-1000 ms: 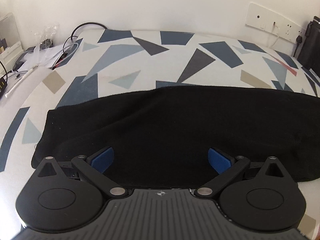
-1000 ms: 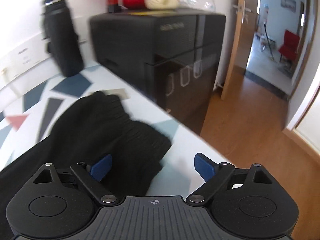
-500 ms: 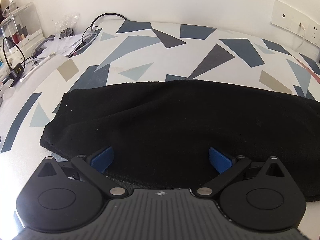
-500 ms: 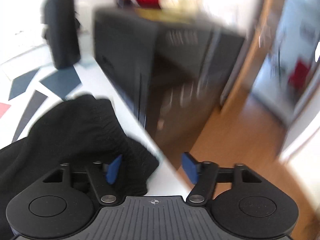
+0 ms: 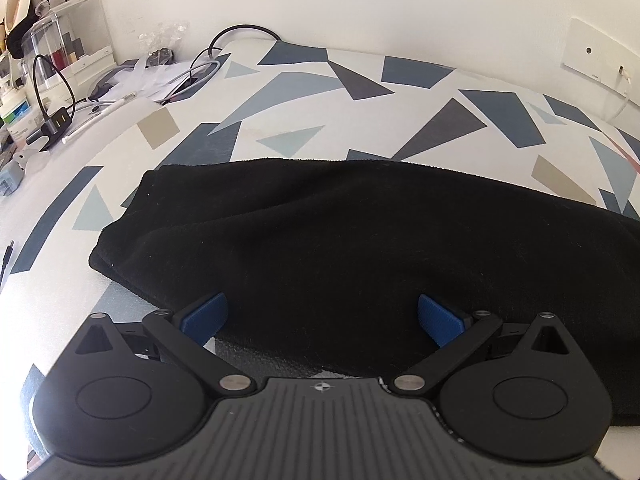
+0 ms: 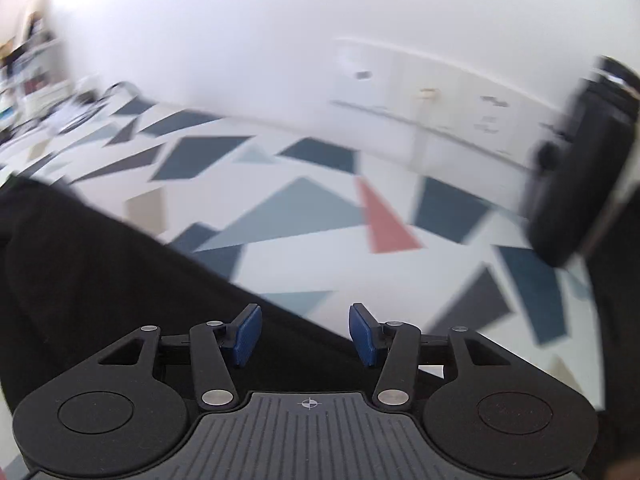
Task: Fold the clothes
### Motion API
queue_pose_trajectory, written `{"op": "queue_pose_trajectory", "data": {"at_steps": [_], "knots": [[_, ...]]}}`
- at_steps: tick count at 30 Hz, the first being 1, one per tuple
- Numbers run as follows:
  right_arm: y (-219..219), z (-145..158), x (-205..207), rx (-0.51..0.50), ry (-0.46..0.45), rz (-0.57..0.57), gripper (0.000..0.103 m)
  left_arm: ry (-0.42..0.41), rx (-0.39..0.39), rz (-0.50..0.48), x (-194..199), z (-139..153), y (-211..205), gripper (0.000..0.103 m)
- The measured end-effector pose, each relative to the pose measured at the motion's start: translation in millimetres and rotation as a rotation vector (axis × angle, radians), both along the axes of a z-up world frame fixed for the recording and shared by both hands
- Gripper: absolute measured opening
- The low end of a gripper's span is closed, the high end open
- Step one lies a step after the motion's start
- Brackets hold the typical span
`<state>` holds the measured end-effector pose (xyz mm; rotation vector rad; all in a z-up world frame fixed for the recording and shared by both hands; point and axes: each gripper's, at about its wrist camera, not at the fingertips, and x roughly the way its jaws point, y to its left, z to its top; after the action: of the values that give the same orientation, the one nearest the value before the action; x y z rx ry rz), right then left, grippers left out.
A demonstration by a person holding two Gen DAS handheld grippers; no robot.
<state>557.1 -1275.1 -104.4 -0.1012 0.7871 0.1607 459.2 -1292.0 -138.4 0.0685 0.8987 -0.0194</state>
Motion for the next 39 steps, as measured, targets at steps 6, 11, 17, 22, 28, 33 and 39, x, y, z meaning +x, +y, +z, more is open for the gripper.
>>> {"op": "queue_pose_trajectory", "data": {"at_steps": [6,11,17,22,28,33,39], "knots": [[24,-17,4,0.018,0.067,0.131,0.037,-0.005,-0.001,0.01,-2,-1,0,0.103],[12,-20,14,0.07,0.069,0.118,0.002,-0.007,-0.003,0.031,-2,-1,-1,0.103],[-1,-9,11,0.136,-0.061,-0.042,0.0,-0.01,-0.006,0.027,-2,-1,0,0.103],[3,-24,31,0.101,-0.046,-0.114,0.0,-0.008,-0.012,0.019,1,-1,0,0.103],[-6,-31,35,0.085,-0.079,-0.273,0.013,-0.012,-0.026,0.002,4,-1,2,0.103],[-12,-8,-6,0.169,-0.093,-0.259,0.036,0.006,-0.034,-0.036,4,1,7,0.103],[30,-13,-70,0.116,-0.035,-0.293,0.078,-0.04,-0.17,0.06,-21,10,60,0.103]]}}
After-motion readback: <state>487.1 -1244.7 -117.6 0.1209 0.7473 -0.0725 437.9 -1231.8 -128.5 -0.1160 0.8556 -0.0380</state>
